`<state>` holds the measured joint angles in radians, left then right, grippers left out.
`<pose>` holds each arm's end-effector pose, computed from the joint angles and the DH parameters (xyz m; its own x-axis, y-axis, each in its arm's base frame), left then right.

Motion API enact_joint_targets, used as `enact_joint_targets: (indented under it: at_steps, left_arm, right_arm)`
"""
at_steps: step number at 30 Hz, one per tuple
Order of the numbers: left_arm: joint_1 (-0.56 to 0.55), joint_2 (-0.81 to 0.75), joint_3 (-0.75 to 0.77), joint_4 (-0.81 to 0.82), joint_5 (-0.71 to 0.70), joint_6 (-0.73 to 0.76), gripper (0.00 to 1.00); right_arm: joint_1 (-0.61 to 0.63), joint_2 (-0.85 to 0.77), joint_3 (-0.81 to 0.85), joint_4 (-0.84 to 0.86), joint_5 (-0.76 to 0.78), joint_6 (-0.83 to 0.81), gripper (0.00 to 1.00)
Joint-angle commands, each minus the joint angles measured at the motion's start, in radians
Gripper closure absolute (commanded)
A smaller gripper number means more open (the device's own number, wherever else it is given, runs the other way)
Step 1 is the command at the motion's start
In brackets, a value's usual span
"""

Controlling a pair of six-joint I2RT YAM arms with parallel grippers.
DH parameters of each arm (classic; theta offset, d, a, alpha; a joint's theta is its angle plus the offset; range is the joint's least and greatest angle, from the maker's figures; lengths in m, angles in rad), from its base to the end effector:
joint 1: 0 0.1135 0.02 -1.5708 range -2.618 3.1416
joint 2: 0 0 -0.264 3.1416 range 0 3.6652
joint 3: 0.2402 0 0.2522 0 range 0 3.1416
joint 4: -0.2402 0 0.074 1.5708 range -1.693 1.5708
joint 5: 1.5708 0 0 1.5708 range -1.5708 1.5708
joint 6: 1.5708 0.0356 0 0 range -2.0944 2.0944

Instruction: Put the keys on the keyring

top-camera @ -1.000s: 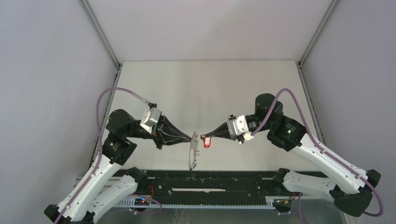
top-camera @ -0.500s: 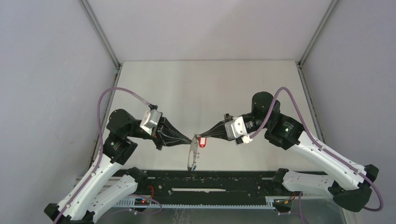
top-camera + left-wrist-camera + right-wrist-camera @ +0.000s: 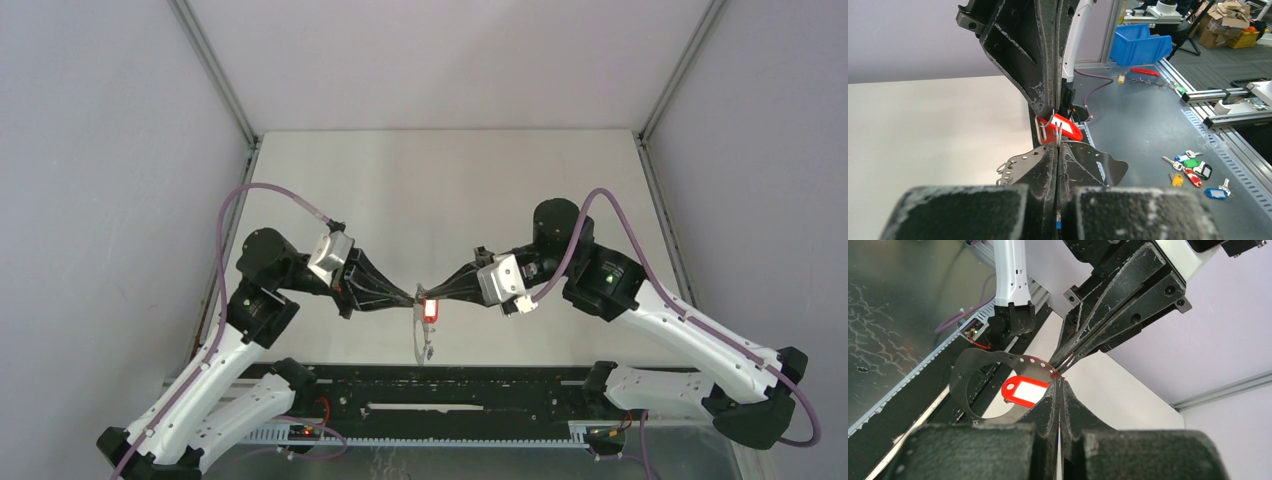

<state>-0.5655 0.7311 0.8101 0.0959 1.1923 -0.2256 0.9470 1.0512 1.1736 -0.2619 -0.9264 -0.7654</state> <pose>0.1079 -0.1076 0.3841 -0.0739 -0.0510 -0.9960 0.9789 -0.1947 -0.0627 0.1049 0.1945 0.4189 0.5996 0.1207 -0.7911 -0.7413 -0.2885 -0.6059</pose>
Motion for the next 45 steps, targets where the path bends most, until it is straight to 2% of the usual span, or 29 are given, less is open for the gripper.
enact_joint_targets:
  at_steps: [1, 45]
  left_arm:
    - [-0.004, -0.002, 0.022, 0.057, 0.001, 0.011, 1.00]
    - [-0.004, -0.021, 0.017, 0.018, -0.013, 0.046, 1.00]
  right_arm:
    - [0.021, -0.003, 0.045, 0.003, 0.000, -0.029, 1.00]
    - [0.076, 0.040, 0.118, -0.076, 0.078, -0.080, 1.00]
